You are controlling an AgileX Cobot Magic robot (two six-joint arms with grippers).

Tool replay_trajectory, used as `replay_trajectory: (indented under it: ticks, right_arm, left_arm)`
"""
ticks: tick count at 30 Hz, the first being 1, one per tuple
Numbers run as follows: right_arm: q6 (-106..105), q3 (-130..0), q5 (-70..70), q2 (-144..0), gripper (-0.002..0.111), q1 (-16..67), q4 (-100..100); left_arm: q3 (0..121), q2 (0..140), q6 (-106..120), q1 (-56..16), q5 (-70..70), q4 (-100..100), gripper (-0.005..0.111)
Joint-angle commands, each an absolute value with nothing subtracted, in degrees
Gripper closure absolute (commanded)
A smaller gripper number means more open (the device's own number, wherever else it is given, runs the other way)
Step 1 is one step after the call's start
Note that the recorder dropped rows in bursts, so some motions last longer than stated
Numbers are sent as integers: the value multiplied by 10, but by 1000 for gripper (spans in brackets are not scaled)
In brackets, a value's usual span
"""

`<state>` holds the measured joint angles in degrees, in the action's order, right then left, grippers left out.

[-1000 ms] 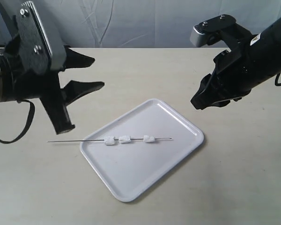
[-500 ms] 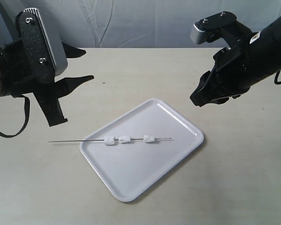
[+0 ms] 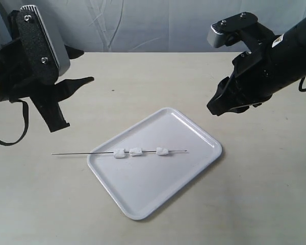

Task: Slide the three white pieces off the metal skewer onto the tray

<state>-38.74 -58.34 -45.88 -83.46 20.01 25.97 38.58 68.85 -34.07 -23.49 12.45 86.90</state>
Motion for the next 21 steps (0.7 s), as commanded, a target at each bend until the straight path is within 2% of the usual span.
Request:
replay_trajectory:
  ticks: [1,7,15,21]
  right_arm:
    - [-390,-586,-455,-836,75,201,264]
    - [-390,-586,-451,-836,75,201,264]
    - [-390,-586,-451,-836,75,201,264]
    - [-390,-586,-451,-836,75,201,264]
  left_arm:
    - [387,686,-343,-238,102,802,61]
    - [384,687,-148,-238,35,539,61]
    - [381,690,167,-238,-100,325,61]
    - [381,706,385,-241,-141,100,61]
